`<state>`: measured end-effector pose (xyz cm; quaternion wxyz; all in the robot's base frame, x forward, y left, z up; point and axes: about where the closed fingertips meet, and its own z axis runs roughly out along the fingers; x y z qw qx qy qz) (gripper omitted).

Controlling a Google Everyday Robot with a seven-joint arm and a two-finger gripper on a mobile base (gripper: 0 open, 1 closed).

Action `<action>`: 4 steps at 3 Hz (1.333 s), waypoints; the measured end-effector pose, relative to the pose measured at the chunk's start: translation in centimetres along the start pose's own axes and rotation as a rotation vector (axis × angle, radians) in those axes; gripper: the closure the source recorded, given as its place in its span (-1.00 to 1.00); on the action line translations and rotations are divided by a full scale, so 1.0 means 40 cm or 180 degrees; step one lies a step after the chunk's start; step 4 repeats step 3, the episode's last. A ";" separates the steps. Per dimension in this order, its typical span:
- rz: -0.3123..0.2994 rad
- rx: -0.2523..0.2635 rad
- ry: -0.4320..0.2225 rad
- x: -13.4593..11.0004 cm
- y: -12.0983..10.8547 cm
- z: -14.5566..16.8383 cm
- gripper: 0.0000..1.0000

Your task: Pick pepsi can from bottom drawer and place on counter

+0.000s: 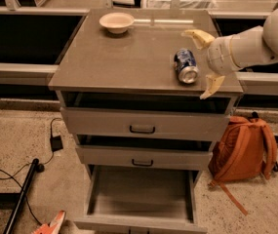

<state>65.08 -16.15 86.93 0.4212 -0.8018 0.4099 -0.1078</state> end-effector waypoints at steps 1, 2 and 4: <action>0.0171 -0.0101 0.0081 0.044 0.046 -0.029 -1.00; 0.0383 -0.0112 0.0287 0.106 0.093 -0.093 -1.00; 0.0383 -0.0112 0.0287 0.106 0.093 -0.093 -1.00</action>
Offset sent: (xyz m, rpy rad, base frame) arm -0.0247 -0.1180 -0.0101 -0.0180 0.0820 -0.2557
